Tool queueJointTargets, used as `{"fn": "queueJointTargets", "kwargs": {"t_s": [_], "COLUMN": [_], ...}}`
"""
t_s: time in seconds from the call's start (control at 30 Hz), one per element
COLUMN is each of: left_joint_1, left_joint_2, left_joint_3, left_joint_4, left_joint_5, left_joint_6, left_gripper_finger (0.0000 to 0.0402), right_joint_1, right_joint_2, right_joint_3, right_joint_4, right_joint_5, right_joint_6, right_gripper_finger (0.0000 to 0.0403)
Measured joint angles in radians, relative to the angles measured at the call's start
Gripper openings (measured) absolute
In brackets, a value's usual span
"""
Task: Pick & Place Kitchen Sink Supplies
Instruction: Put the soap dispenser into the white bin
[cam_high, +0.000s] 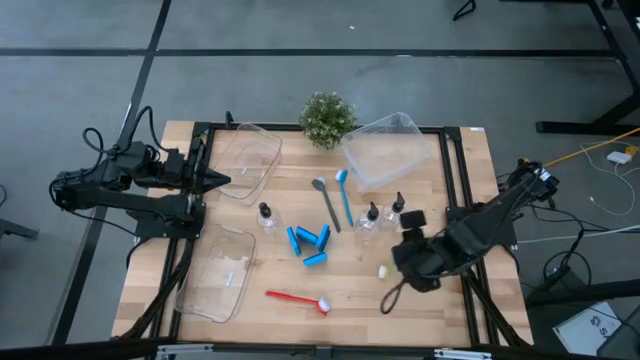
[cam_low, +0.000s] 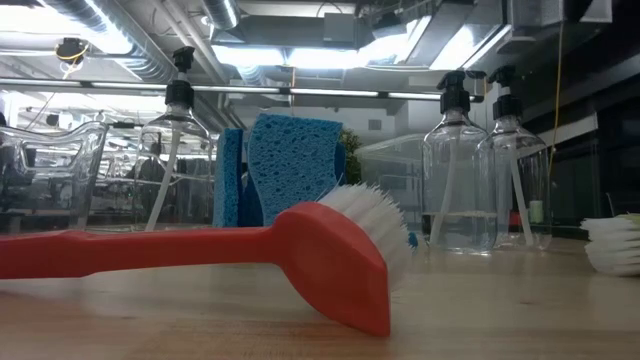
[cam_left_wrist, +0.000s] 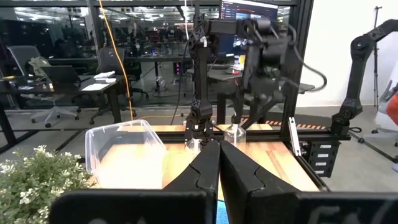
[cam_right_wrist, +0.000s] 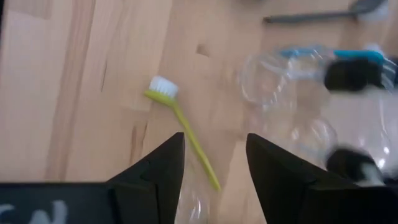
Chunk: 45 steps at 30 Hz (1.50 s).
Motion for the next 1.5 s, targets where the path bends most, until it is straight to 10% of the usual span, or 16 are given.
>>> {"fn": "queueJointTargets", "kwargs": {"t_s": [0.53,0.87,1.5], "left_joint_1": [0.000,0.000,0.000], "left_joint_2": [0.000,0.000,0.000], "left_joint_3": [0.000,0.000,0.000], "left_joint_4": [0.000,0.000,0.000], "left_joint_5": [0.000,0.000,0.000], "left_joint_6": [0.000,0.000,0.000], "left_gripper_finger": [0.0007,0.0009,0.0011], "right_joint_1": [0.222,0.221,0.288], "right_joint_2": [-0.411,-0.438,-0.471], "right_joint_3": [-0.106,-0.214,-0.391], "right_joint_4": [-0.067,-0.153,-0.147], "right_joint_5": [0.264,0.127,-0.323], "right_joint_6": [0.636,0.656,1.240], "right_gripper_finger": [0.0172,0.0172,0.0172]}}
